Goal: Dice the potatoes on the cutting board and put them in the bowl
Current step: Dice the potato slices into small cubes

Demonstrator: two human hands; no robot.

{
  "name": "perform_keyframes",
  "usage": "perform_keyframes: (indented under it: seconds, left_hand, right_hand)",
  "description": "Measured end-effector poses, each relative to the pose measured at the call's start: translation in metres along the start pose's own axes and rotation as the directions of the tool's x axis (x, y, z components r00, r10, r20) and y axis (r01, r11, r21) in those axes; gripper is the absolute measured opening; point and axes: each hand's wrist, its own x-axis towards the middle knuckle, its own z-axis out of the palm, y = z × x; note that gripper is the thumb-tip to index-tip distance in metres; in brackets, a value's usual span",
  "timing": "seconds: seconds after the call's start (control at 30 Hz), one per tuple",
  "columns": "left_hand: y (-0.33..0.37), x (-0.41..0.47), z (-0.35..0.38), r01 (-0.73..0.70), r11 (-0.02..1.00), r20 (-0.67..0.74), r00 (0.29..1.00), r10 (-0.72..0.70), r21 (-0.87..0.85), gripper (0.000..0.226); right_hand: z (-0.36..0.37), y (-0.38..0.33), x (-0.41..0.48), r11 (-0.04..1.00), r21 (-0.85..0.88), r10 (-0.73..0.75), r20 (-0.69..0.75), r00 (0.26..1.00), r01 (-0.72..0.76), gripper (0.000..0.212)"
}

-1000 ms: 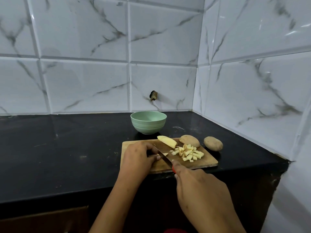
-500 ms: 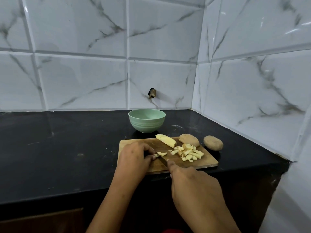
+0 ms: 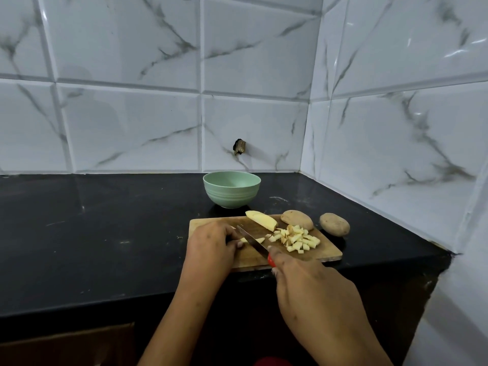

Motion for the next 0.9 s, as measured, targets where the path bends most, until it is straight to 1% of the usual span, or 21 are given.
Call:
perform_keyframes:
  seconds: [0.1,0.2,0.3,0.43,0.57,0.7,0.9]
  left_hand:
    - [0.001,-0.001,0.000,-0.003,1.000,-0.006,1.000,0.003,-0.001,0.011]
    - [-0.001,-0.001,0.001,-0.015,1.000,-0.027,1.000,0.015,0.013,0.011]
    - [-0.002,0.000,0.000,-0.015,1.000,-0.019,1.000,0.016,0.022,0.011]
    - [-0.005,0.002,0.002,-0.017,0.999,-0.001,1.000,0.017,0.038,0.012]
    - [-0.006,0.000,0.002,0.029,1.000,-0.037,0.999,-0.029,0.012,0.006]
    - [-0.005,-0.003,0.001,0.066,0.998,-0.080,0.995,-0.066,-0.008,0.008]
    - [-0.013,-0.001,-0.001,0.029,1.000,-0.029,0.999,-0.029,0.007,0.009]
  right_hand:
    - [0.000,-0.001,-0.001,1.000,-0.003,-0.002,0.028,1.000,0.002,0.059]
    - [0.002,-0.003,-0.001,1.000,-0.021,-0.015,0.011,1.000,0.015,0.058]
    - [0.005,-0.002,0.001,1.000,-0.025,-0.015,0.015,1.000,0.015,0.059]
    - [0.015,-0.004,0.005,0.995,-0.090,-0.042,-0.003,0.999,0.042,0.058]
    - [0.018,-0.009,0.008,0.987,-0.145,-0.065,0.025,0.998,0.068,0.060]
    - [0.012,-0.006,0.006,0.992,-0.113,-0.059,0.008,0.998,0.060,0.055]
    - [-0.002,0.002,-0.005,0.999,-0.049,-0.009,-0.095,0.995,0.004,0.049]
